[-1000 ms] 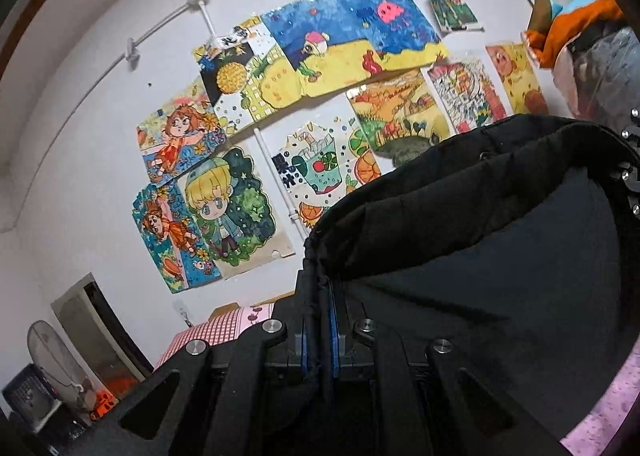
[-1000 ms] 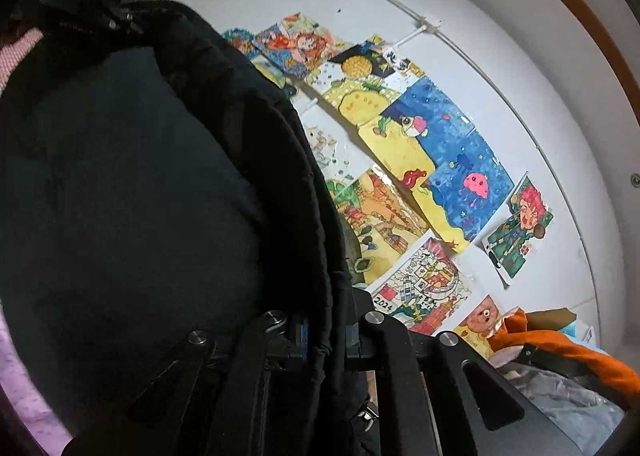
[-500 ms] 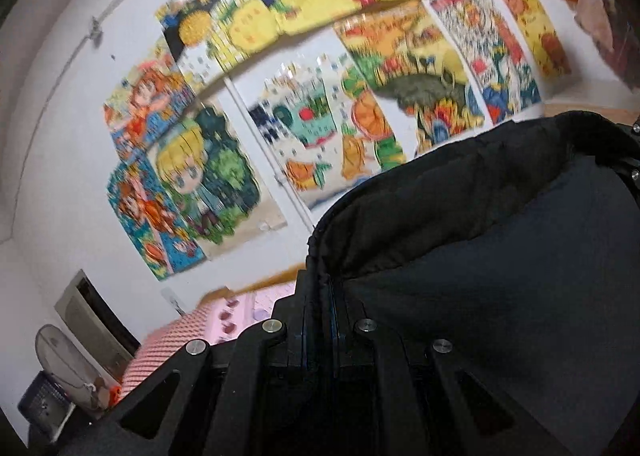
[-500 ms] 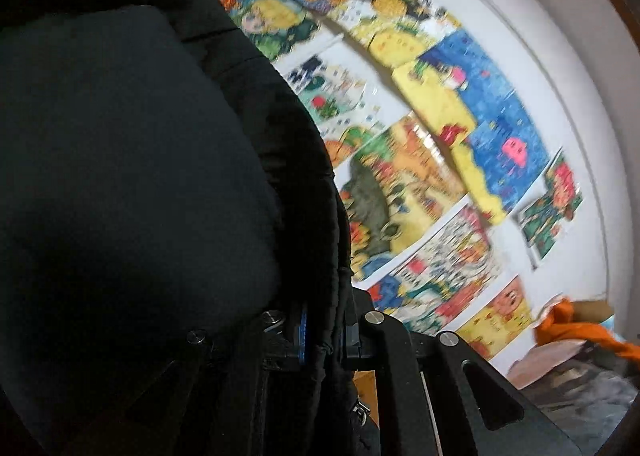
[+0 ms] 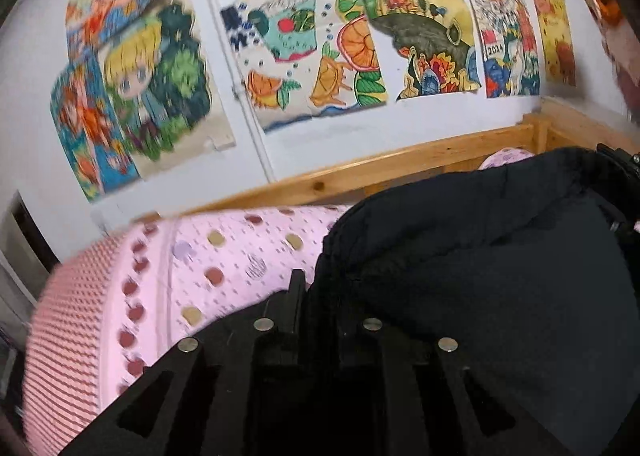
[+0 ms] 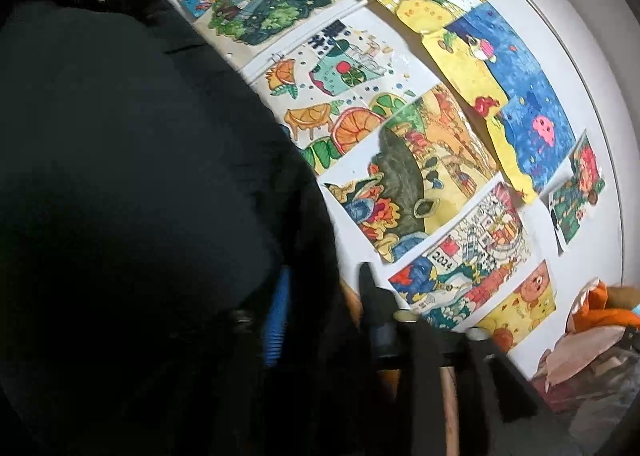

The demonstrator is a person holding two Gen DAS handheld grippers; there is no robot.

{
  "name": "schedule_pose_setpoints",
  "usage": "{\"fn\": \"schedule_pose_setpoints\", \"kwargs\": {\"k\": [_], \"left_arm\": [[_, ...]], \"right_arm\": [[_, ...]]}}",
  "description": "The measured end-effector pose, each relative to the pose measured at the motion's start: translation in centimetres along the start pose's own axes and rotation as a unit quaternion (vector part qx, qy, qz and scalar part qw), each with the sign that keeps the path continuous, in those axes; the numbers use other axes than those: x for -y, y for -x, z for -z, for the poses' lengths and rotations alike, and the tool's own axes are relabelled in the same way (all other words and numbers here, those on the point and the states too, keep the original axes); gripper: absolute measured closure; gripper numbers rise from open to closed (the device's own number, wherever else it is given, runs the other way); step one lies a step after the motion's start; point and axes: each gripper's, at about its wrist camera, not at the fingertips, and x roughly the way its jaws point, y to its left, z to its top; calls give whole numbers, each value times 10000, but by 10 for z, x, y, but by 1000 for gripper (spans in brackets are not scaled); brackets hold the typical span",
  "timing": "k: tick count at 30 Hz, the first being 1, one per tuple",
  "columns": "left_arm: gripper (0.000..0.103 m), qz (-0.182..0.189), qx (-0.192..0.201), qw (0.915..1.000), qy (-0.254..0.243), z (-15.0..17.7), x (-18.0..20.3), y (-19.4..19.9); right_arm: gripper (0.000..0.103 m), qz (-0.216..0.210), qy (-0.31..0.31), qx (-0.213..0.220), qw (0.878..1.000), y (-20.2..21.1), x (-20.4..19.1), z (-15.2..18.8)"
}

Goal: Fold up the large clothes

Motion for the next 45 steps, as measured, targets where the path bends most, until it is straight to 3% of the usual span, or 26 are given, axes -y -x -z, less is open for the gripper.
{"fn": "schedule_pose_setpoints", "kwargs": {"k": [1,3,5,7,10,12,15,19,20,21,24,30,33,45], "left_arm": [[87,95,-30,9999,99,2,-4,0],[74,252,24,9993,259,5,-10,6],[22,303,220,9987,358,6,-15,15],[8,198,620,9966,501,5,-19,34],[8,379,737,9943,674,0,-23,54],[8,455,784,9930,751,1,-24,66],[6,588,842,9922,713,9,-23,79],[6,771,802,9925,500,32,-15,89],[6,814,772,9926,460,37,-13,90],[6,861,736,9927,413,42,-11,90],[6,1128,509,9922,162,54,-3,83],[5,1428,113,9897,24,54,10,54],[1,1404,109,9900,42,45,16,35],[0,1319,-468,9882,627,19,9,-42]], "right_arm": [[54,-15,-40,12,10000,-1,4,-1],[38,-6,-139,35,9999,1,11,0],[26,59,-312,34,9995,2,20,1],[21,23,-527,22,9986,3,31,1],[20,-105,-927,226,9954,19,49,3],[8,-159,-1243,450,9911,35,61,5],[4,-382,-1678,600,9832,52,74,9],[3,-1301,-2358,667,9607,64,84,16],[3,-1722,-2598,675,9478,64,87,20],[3,-2099,-2835,635,9336,61,88,25],[3,-2642,-3272,212,9070,39,83,39],[3,-3045,-3496,-597,8840,-6,55,66],[3,-2958,-3551,-873,8825,-20,47,74],[3,-2341,-3261,-1620,9015,-82,41,73]]}}
